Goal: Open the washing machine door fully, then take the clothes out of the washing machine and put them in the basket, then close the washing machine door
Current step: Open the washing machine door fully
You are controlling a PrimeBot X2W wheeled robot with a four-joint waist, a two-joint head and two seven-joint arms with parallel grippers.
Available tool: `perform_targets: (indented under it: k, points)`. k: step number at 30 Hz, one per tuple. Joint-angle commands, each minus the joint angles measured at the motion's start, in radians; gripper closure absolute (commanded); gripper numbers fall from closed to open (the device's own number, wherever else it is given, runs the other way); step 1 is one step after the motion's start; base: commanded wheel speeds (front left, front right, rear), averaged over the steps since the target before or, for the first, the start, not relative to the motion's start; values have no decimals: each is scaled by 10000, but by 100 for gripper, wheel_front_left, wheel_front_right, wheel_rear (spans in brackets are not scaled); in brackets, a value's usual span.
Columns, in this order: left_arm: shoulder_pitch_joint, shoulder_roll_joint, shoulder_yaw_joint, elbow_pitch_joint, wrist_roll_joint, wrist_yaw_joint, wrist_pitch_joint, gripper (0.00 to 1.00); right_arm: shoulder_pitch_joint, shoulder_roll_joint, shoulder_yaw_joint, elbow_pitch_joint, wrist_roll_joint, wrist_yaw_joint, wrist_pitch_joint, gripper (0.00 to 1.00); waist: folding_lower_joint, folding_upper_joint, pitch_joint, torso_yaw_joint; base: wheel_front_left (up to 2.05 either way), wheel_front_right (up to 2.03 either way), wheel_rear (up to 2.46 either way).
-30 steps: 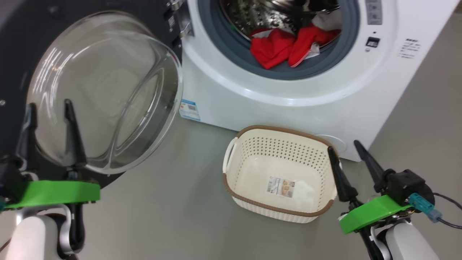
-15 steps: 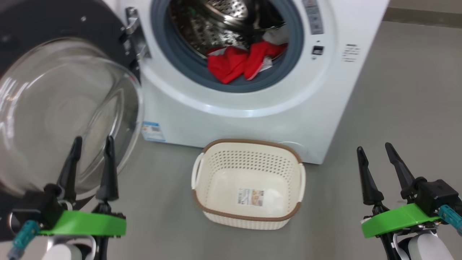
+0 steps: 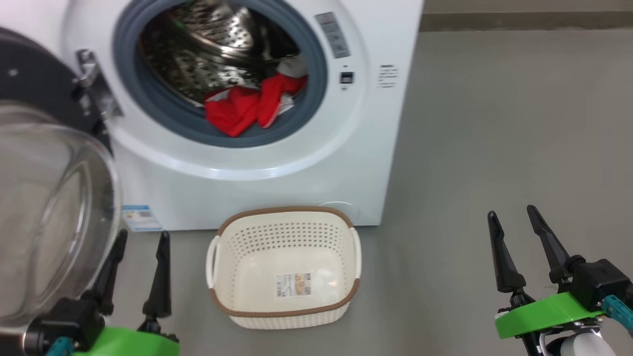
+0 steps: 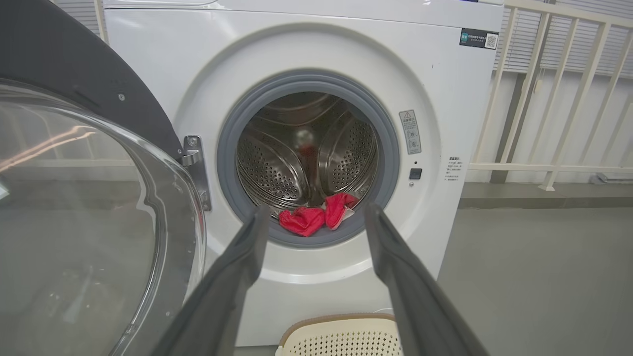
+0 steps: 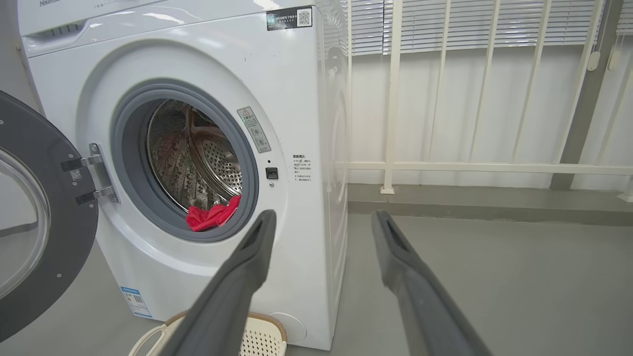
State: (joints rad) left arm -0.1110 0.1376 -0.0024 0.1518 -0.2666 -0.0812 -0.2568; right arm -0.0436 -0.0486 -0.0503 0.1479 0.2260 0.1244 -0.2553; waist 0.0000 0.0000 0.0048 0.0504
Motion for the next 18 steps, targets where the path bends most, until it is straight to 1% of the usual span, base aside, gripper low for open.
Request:
perform_targets:
  k: [1,5,9,18]
  points:
    - [-34,161,375,-279,133,-91,-48,0,-181,-17,284,-372,-94,63,-65,0,0,0,-77,-585,0,0,0]
    - [378,6,624,-386,303,27,-48,0,-111,-17,316,-463,-196,63,-65,0,0,0,-92,-938,0,0,0]
    - [733,-207,735,-264,313,75,-48,0,-9,-17,284,-488,-159,63,-65,0,0,0,-147,-1115,0,0,0]
    - [1185,-364,877,209,426,34,-49,0,198,-17,375,-420,15,63,-65,0,0,0,-387,-1274,0,0,0]
